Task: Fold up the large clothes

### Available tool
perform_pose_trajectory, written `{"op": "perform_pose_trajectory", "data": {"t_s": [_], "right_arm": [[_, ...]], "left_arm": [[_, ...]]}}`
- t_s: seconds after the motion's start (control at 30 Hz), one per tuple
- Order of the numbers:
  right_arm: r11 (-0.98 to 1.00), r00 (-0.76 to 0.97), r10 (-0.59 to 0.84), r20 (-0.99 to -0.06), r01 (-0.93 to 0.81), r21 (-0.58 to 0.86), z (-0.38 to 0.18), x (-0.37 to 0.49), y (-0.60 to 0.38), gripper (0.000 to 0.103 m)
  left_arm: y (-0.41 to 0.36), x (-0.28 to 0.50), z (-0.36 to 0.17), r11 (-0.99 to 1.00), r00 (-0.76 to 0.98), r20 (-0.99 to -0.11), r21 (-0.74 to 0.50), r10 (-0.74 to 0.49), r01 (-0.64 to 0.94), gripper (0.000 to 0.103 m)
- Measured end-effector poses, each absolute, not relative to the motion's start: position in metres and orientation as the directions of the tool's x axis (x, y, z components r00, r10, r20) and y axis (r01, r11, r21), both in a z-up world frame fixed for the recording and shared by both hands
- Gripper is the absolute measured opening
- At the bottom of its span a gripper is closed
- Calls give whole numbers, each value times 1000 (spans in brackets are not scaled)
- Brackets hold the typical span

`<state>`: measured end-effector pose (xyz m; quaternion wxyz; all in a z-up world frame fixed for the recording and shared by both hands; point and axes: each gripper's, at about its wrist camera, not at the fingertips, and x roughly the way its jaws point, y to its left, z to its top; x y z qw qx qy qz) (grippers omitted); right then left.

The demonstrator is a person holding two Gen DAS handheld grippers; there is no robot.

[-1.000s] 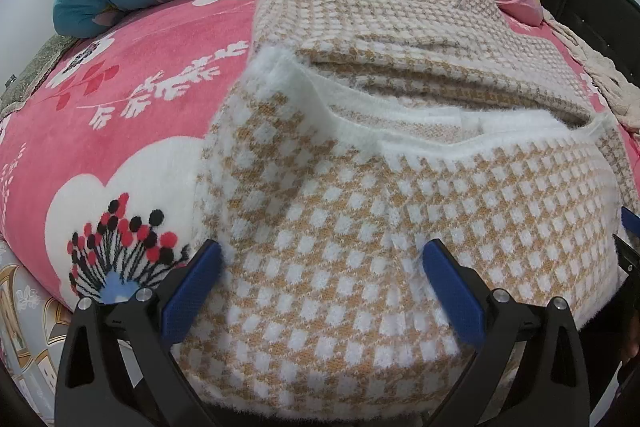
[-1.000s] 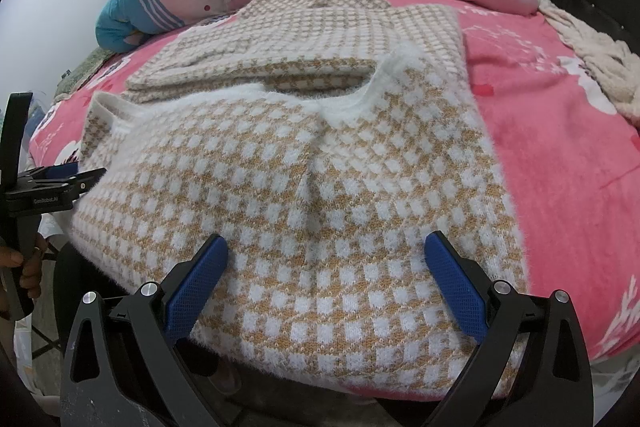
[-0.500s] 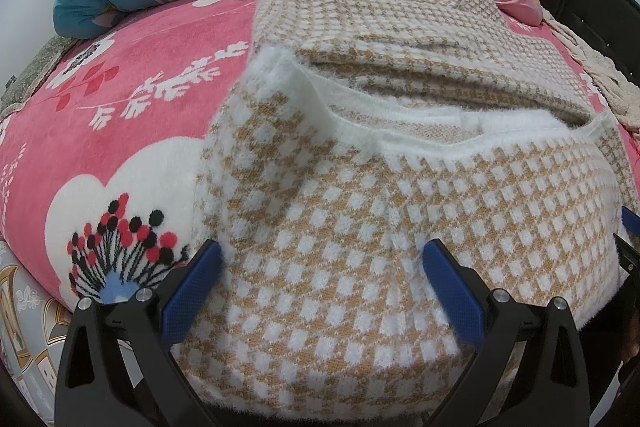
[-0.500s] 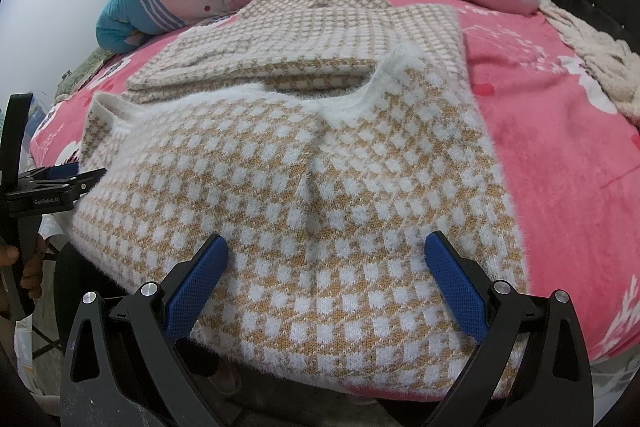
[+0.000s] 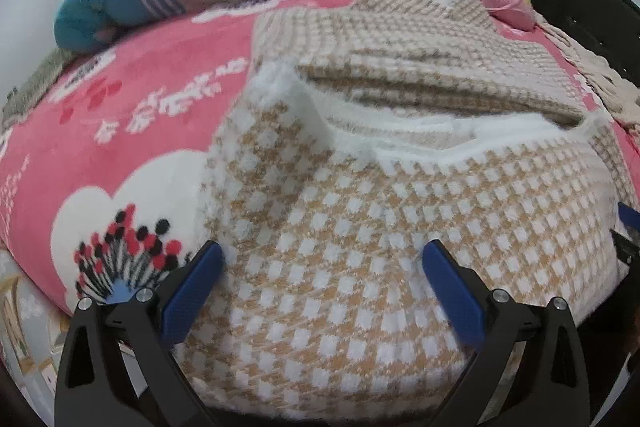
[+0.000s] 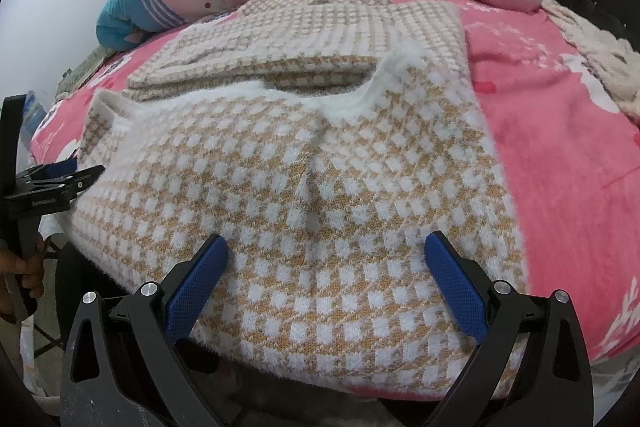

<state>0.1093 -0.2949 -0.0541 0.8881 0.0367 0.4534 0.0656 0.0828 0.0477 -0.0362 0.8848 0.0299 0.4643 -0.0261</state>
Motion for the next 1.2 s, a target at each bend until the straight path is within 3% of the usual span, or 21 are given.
{"op": "perform_pose_trajectory", "data": {"t_s": [0.3,0.5,0.63,0.77,0.9,1.07,1.2], "right_arm": [[988,578,152,-802,-99,116,-54,103,-292,95],[978,547,202,-812,-69,197,-36,103,-306,95],[977,603,184,-776,-28,210,-12,94,-323,95],[984,629,119,-768,30,177,0,98,-336,94],[986,623,90,-777,52,156,7,112,-337,74],[959,630,264,-731,-92,267,21,116,-308,74],[944,582,330,-743,-189,271,13,126,-272,72]], "left_arm": [[71,62,-11,997,682,-729,-14,-61,74,98],[76,62,-5,996,720,-690,-4,-69,92,97],[73,70,-1,991,730,-678,20,-85,134,88],[65,78,0,984,739,-668,59,-87,170,72],[55,88,-2,973,748,-662,144,-43,183,57],[51,75,12,966,756,-636,65,-153,249,57],[37,65,14,897,649,-639,-165,-413,409,57]]}}
